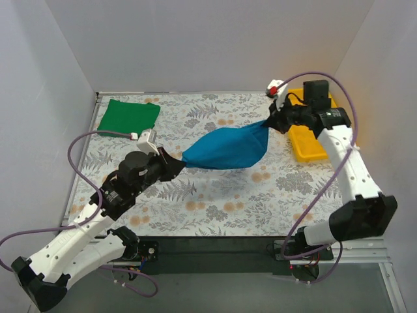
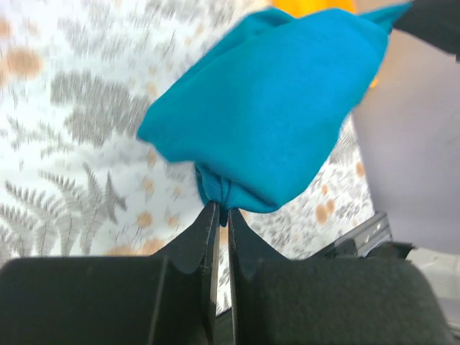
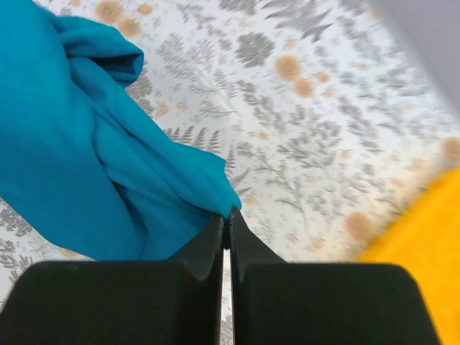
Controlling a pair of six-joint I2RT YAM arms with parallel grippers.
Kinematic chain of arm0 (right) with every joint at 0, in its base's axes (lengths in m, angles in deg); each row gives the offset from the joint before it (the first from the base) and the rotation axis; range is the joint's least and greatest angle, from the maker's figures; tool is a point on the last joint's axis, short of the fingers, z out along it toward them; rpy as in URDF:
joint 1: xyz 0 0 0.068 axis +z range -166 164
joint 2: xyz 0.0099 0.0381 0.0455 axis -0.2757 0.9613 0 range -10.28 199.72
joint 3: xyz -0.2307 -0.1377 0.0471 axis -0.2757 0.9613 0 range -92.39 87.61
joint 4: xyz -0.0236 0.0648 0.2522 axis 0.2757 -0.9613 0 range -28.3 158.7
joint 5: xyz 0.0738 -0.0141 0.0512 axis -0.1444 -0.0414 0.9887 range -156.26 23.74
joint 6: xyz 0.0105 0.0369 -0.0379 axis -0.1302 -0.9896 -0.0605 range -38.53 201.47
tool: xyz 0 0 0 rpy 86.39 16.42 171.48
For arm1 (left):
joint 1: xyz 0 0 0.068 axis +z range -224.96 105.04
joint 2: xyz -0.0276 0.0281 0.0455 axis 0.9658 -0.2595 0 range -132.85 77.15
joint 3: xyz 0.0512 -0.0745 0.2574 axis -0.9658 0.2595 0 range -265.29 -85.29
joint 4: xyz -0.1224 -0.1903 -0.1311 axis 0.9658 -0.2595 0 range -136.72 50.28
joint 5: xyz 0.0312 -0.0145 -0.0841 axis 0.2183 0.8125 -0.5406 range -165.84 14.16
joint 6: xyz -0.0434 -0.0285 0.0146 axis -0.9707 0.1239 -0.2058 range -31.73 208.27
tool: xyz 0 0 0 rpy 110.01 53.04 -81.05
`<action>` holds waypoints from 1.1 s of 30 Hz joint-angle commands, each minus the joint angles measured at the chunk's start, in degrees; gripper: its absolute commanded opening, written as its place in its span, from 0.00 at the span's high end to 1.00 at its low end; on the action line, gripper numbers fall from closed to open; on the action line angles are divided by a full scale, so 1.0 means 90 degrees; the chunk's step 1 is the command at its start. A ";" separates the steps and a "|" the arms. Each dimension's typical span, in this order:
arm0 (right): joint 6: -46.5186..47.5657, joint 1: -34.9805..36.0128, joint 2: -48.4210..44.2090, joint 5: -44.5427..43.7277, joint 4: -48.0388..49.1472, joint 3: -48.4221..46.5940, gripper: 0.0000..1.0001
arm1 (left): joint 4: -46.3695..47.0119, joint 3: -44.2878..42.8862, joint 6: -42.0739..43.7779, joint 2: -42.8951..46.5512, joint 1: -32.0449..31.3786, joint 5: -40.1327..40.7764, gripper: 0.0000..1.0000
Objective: Fold and stack the t-shirts
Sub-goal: Flatten the tshirt out
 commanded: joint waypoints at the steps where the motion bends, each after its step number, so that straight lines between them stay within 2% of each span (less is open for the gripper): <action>1: 0.0333 -0.0386 -0.0837 0.0075 -0.0125 -0.0180 0.99 | -0.0504 -0.0892 0.0695 -0.0034 0.0025 0.0669 1.00; 5: 0.0236 -0.0708 -0.1347 -0.0022 0.0030 0.0024 0.99 | -0.0778 -0.1664 0.0979 -0.0161 0.0025 0.0962 1.00; 9: 0.0148 -0.0933 -0.1562 0.0171 0.0100 0.0366 0.99 | -0.0827 -0.1608 0.1038 -0.0142 0.0025 0.1099 1.00; 11: 0.0235 -0.0933 -0.1659 0.0454 0.0002 0.0648 0.99 | -0.0759 -0.1471 0.0931 -0.0122 0.0025 0.0895 1.00; 13: 0.0381 -0.0933 -0.1883 0.1137 -0.0086 0.0883 0.99 | -0.0594 -0.1198 0.0814 -0.0093 0.0025 0.0671 1.00; 15: 0.0731 -0.0933 -0.2059 0.1954 -0.0320 0.1147 0.99 | -0.0350 -0.0973 0.0745 -0.0025 0.0025 -0.0011 1.00; 18: 0.0812 -0.0924 -0.2353 0.2671 -0.0477 0.1275 0.99 | 0.0051 -0.0709 0.0638 -0.0014 0.0025 -0.0901 1.00; 23: 0.0140 -0.0865 -0.2159 0.3356 -0.0138 0.1080 0.99 | 0.0500 -0.0689 0.0404 -0.0423 0.0025 -0.1167 1.00; 24: -0.0201 -0.0836 -0.1955 0.3240 0.0165 0.1060 0.99 | 0.0549 -0.0728 0.0307 -0.0550 0.0025 -0.1079 1.00; 25: -0.1142 -0.0797 -0.1837 0.3065 0.0535 0.1060 0.99 | 0.0627 -0.0767 0.0257 -0.0716 0.0034 -0.1030 1.00; 27: -0.1880 -0.0622 -0.1322 0.2052 0.1396 0.0953 0.99 | 0.0696 -0.0923 0.0072 -0.1340 0.0277 -0.1203 1.00; 28: -0.2270 -0.0544 -0.1086 0.1632 0.1524 0.0663 0.99 | 0.0938 -0.0924 -0.0180 -0.1575 0.0472 -0.1476 1.00; 30: -0.2692 -0.0231 -0.0298 0.0013 0.1691 0.0291 0.99 | 0.1455 -0.0652 -0.0688 -0.2326 0.1379 -0.2314 1.00; 31: -0.2917 -0.0105 -0.0003 -0.0689 0.1711 -0.0204 0.99 | 0.2154 -0.0515 -0.1300 -0.2609 0.1691 -0.3024 1.00; 32: -0.3257 0.0061 0.0281 -0.1615 0.1662 -0.0422 0.89 | 0.2403 -0.0378 -0.1499 -0.3192 0.2159 -0.3235 1.00; 33: -0.3338 0.0101 0.0757 -0.1875 0.1633 -0.0618 0.61 | 0.2608 -0.0444 -0.1607 -0.3507 0.2299 -0.3275 1.00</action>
